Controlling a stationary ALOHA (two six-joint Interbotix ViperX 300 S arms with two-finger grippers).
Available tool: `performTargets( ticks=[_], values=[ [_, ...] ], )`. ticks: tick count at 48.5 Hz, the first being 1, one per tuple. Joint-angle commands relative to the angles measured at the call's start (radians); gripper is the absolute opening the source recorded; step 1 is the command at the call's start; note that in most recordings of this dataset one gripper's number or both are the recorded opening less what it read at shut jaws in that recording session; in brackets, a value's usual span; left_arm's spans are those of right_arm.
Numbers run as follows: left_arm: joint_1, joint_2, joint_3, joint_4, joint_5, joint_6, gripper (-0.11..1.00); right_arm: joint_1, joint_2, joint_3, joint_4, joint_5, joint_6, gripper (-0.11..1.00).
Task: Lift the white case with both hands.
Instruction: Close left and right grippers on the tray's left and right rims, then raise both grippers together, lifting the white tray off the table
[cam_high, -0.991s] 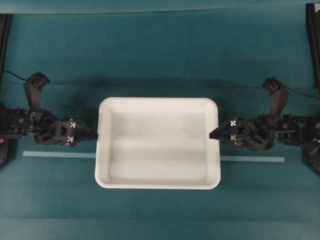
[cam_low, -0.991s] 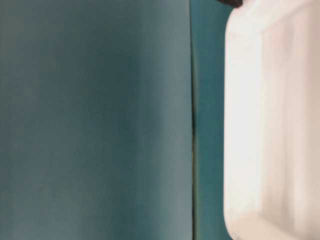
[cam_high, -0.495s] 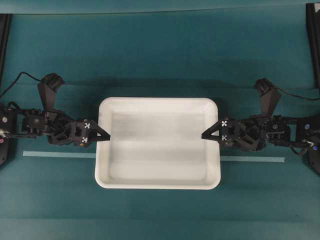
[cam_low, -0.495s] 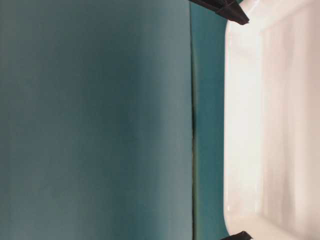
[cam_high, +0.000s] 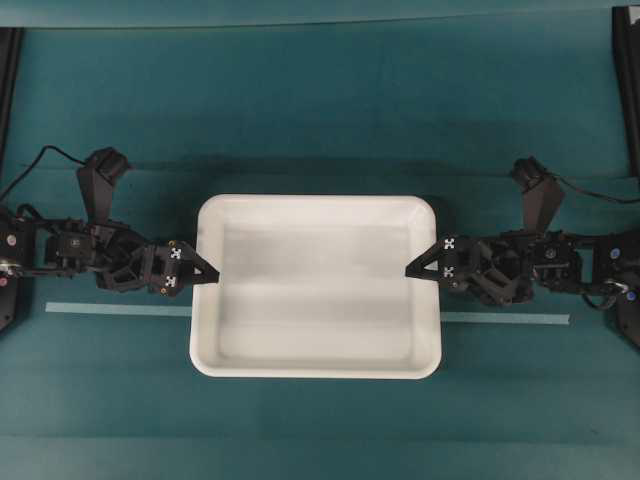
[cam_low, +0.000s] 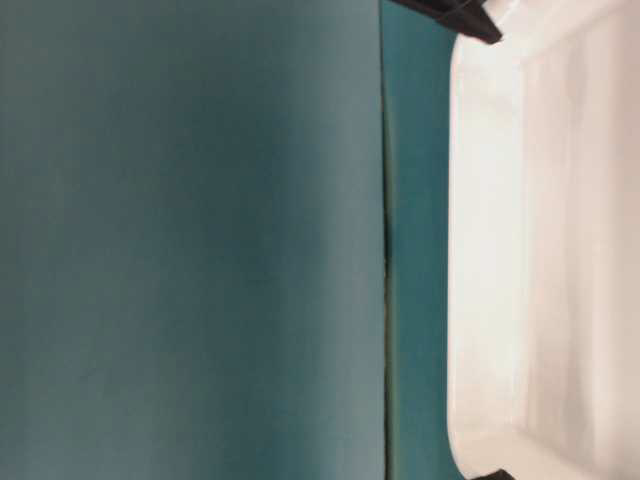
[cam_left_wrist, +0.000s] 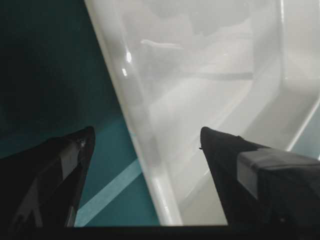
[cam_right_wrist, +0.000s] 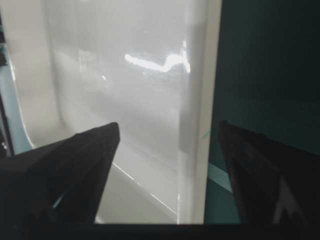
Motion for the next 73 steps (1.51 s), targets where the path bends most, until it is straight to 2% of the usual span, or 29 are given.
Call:
performTargets(
  ticks=[1, 4, 7, 13, 17, 20, 36, 48, 55, 64, 73],
  values=[
    [-0.005, 0.015, -0.015, 0.005, 0.015, 0.002, 0.90, 0.003, 0.009, -0.009, 0.003, 0.031, 0.011, 0.80],
    [-0.005, 0.015, -0.021, 0.005, 0.026, 0.002, 0.86, 0.003, 0.008, -0.015, 0.003, 0.063, 0.020, 0.71],
    [-0.005, 0.014, -0.028, 0.005, 0.038, -0.002, 0.75, 0.002, 0.003, -0.020, 0.003, 0.101, 0.029, 0.59],
    [-0.003, 0.014, -0.037, 0.003, 0.067, -0.003, 0.40, -0.005, -0.006, -0.026, 0.003, 0.143, 0.040, 0.30],
    [-0.003, 0.014, -0.038, 0.005, 0.086, -0.003, 0.19, -0.008, -0.009, -0.028, 0.003, 0.156, 0.040, 0.17],
    [-0.005, 0.014, -0.038, 0.005, 0.094, -0.005, 0.10, -0.008, -0.011, -0.028, 0.003, 0.158, 0.040, 0.12],
    [-0.006, -0.015, -0.038, 0.005, 0.124, -0.031, 0.09, -0.008, -0.014, -0.035, 0.003, 0.160, 0.040, 0.12],
    [-0.017, -0.144, -0.051, 0.003, 0.261, -0.089, 0.09, -0.018, -0.086, -0.063, 0.003, 0.196, 0.040, 0.12],
    [-0.018, -0.233, -0.078, 0.005, 0.347, -0.118, 0.09, -0.040, -0.164, -0.106, 0.003, 0.324, 0.037, 0.12],
    [-0.023, -0.322, -0.130, 0.003, 0.469, -0.121, 0.09, -0.049, -0.278, -0.166, -0.002, 0.515, 0.035, 0.12],
    [-0.025, -0.382, -0.192, 0.005, 0.595, -0.121, 0.09, -0.086, -0.397, -0.175, -0.002, 0.647, 0.037, 0.12]
  ],
)
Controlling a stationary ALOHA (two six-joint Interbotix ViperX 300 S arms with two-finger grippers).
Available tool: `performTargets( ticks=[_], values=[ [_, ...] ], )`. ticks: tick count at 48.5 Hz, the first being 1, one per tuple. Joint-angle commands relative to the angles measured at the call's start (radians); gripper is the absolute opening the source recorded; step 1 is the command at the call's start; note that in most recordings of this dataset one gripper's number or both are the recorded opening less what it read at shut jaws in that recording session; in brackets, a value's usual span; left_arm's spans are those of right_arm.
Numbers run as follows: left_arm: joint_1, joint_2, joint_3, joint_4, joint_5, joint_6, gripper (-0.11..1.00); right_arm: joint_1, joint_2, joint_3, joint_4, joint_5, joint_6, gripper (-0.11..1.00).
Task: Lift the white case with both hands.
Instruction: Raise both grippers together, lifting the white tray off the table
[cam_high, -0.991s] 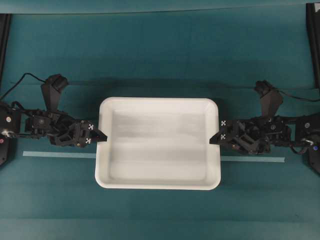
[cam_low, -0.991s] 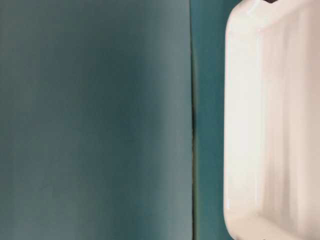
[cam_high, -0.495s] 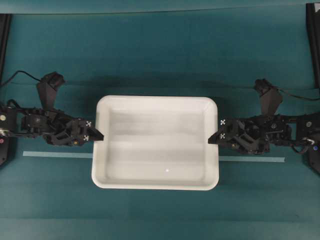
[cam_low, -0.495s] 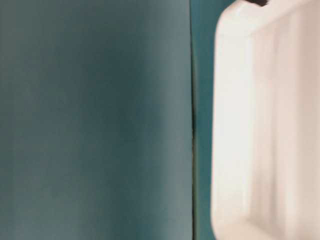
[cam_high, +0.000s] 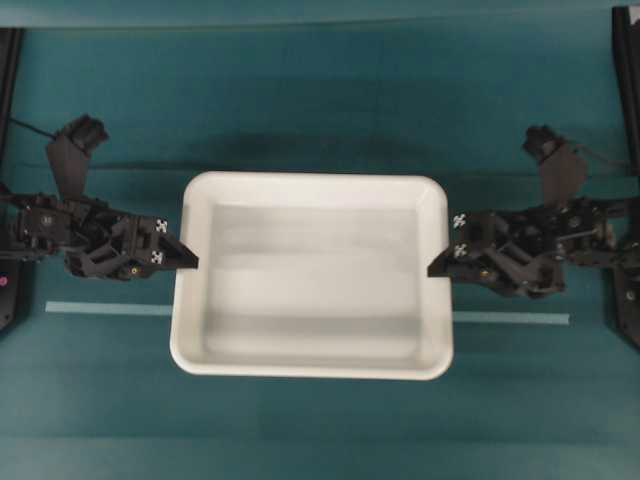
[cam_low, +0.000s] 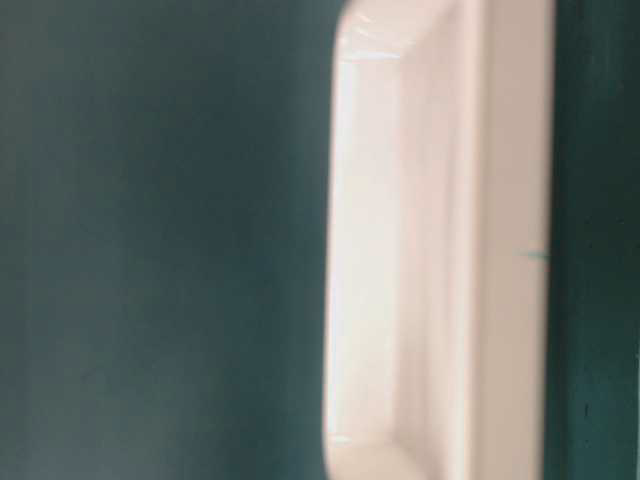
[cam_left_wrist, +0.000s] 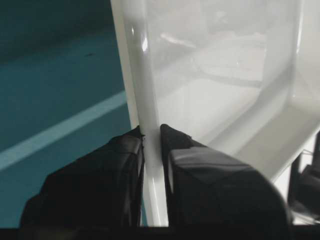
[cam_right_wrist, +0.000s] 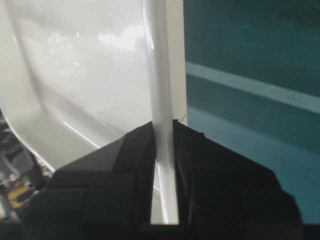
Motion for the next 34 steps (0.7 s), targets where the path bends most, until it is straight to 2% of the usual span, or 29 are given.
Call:
performTargets(
  ticks=[1, 10, 14, 20, 34],
  values=[
    [-0.005, -0.015, -0.043, 0.006, 0.038, 0.003, 0.09, -0.028, -0.051, -0.020, -0.003, 0.051, 0.000, 0.12],
    [-0.005, -0.066, -0.081, 0.005, 0.075, -0.005, 0.09, -0.063, -0.153, -0.038, -0.003, 0.121, 0.002, 0.12],
    [-0.008, -0.095, -0.110, 0.006, 0.106, -0.035, 0.09, -0.067, -0.178, -0.052, -0.003, 0.167, 0.005, 0.12],
    [-0.008, -0.123, -0.138, 0.005, 0.158, -0.067, 0.09, -0.067, -0.192, -0.084, -0.003, 0.219, 0.005, 0.12],
    [-0.009, -0.146, -0.224, 0.006, 0.181, -0.078, 0.09, -0.064, -0.199, -0.196, -0.003, 0.318, 0.011, 0.12]
  ],
)
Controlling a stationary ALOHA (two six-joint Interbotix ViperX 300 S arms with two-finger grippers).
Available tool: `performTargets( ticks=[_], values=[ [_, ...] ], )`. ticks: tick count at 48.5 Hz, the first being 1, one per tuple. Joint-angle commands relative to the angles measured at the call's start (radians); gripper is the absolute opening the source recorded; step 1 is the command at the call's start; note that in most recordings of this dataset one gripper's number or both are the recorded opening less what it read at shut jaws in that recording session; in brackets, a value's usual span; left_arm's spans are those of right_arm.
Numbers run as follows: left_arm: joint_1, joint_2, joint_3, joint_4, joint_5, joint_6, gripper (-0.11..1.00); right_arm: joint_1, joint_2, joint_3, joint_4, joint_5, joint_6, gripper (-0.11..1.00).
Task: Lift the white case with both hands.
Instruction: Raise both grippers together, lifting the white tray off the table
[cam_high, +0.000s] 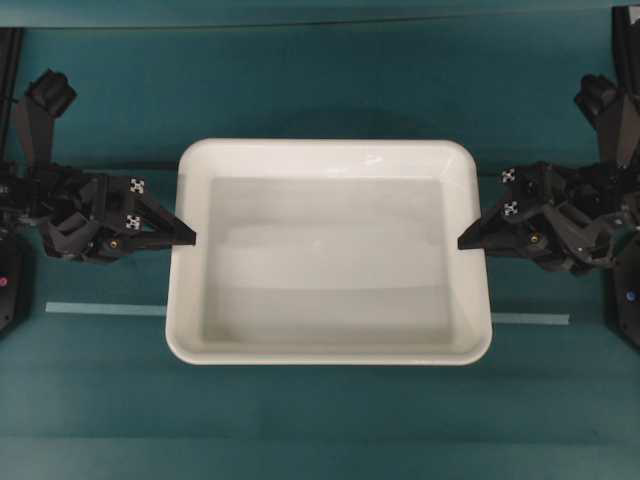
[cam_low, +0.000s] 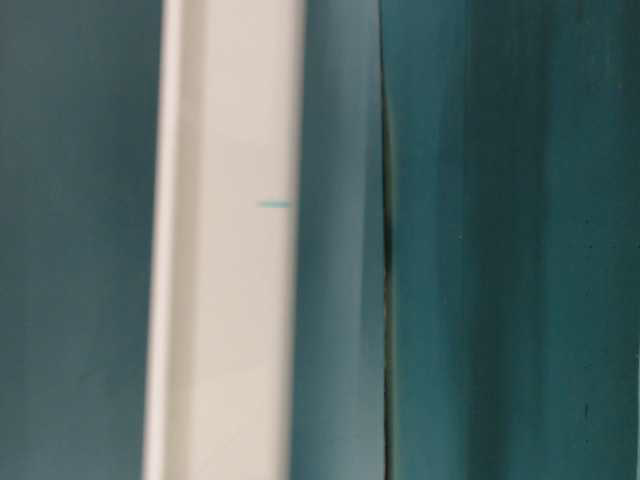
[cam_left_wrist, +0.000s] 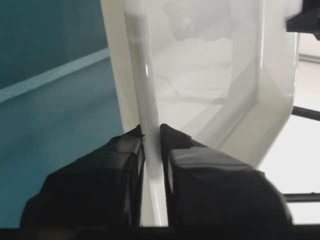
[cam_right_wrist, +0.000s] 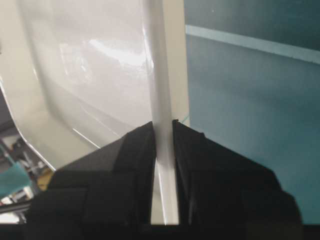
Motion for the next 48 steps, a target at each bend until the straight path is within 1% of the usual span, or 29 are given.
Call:
performTargets(
  ticks=[1, 8, 20, 28, 39, 43, 48],
  values=[
    [-0.005, 0.005, -0.064, 0.005, 0.003, 0.002, 0.09, 0.000, 0.005, -0.060, 0.000, 0.026, 0.003, 0.12],
    [-0.012, 0.005, -0.140, 0.005, 0.092, 0.002, 0.09, 0.003, -0.009, -0.127, 0.003, 0.077, 0.017, 0.12],
    [-0.038, -0.008, -0.264, 0.005, 0.224, 0.002, 0.07, 0.003, -0.035, -0.201, 0.000, 0.094, 0.075, 0.12],
    [-0.037, -0.006, -0.334, 0.005, 0.281, 0.000, 0.07, 0.003, -0.044, -0.287, 0.000, 0.147, 0.078, 0.12],
    [-0.035, -0.009, -0.425, 0.005, 0.348, -0.008, 0.07, 0.000, -0.035, -0.394, 0.000, 0.184, 0.078, 0.12],
    [-0.029, -0.009, -0.468, 0.003, 0.394, -0.009, 0.07, 0.002, -0.032, -0.416, 0.000, 0.209, 0.078, 0.12],
    [-0.029, -0.005, -0.514, 0.003, 0.422, -0.009, 0.07, 0.002, -0.034, -0.430, 0.000, 0.224, 0.078, 0.12]
  ],
)
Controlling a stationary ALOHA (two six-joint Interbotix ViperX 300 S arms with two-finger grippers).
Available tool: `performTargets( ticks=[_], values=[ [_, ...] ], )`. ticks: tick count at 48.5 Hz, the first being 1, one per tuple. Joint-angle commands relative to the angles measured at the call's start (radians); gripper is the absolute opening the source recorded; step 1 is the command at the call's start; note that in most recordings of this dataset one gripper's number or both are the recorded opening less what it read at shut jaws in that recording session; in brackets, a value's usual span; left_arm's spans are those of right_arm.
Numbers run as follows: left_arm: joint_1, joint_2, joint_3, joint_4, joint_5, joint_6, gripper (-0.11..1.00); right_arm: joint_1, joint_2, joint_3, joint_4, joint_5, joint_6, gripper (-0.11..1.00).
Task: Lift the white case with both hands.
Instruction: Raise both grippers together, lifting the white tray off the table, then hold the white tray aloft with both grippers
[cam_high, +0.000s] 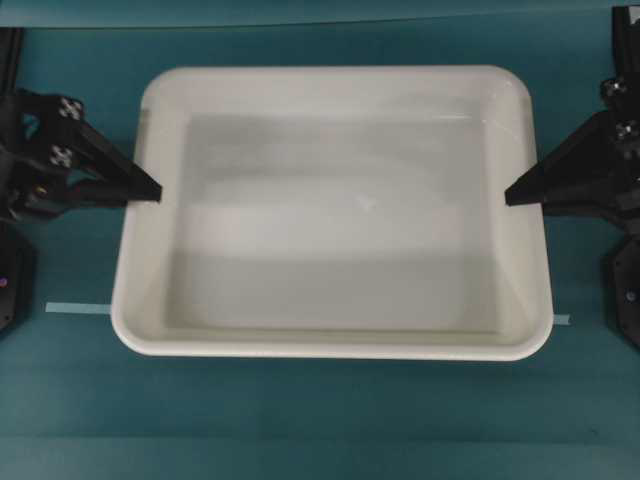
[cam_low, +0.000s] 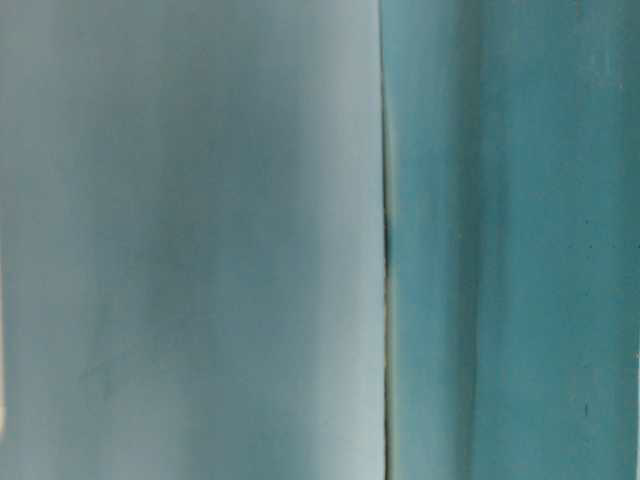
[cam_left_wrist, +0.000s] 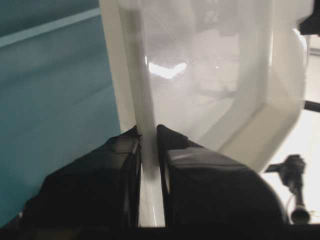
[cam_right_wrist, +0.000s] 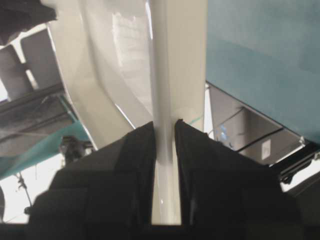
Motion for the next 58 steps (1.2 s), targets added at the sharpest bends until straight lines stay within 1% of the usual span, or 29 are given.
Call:
performTargets(
  ticks=[1, 14, 23, 31, 40, 58],
  values=[
    [-0.005, 0.032, -0.078, 0.005, -0.002, 0.000, 0.07, -0.006, 0.032, -0.049, 0.003, -0.006, 0.006, 0.12],
    [-0.008, 0.071, -0.187, 0.005, 0.038, 0.002, 0.07, -0.006, 0.031, -0.103, 0.003, 0.017, 0.008, 0.12],
    [-0.008, 0.074, -0.216, 0.005, 0.067, 0.003, 0.07, -0.006, 0.043, -0.176, 0.003, 0.023, 0.006, 0.12],
    [-0.008, 0.075, -0.253, 0.003, 0.095, 0.002, 0.07, -0.006, 0.052, -0.238, 0.003, 0.094, 0.005, 0.12],
    [-0.008, 0.087, -0.282, 0.005, 0.098, 0.006, 0.07, -0.003, 0.058, -0.244, 0.003, 0.109, 0.005, 0.12],
    [-0.012, 0.097, -0.284, 0.005, 0.098, 0.008, 0.07, -0.002, 0.061, -0.244, 0.003, 0.103, 0.000, 0.12]
  ],
)
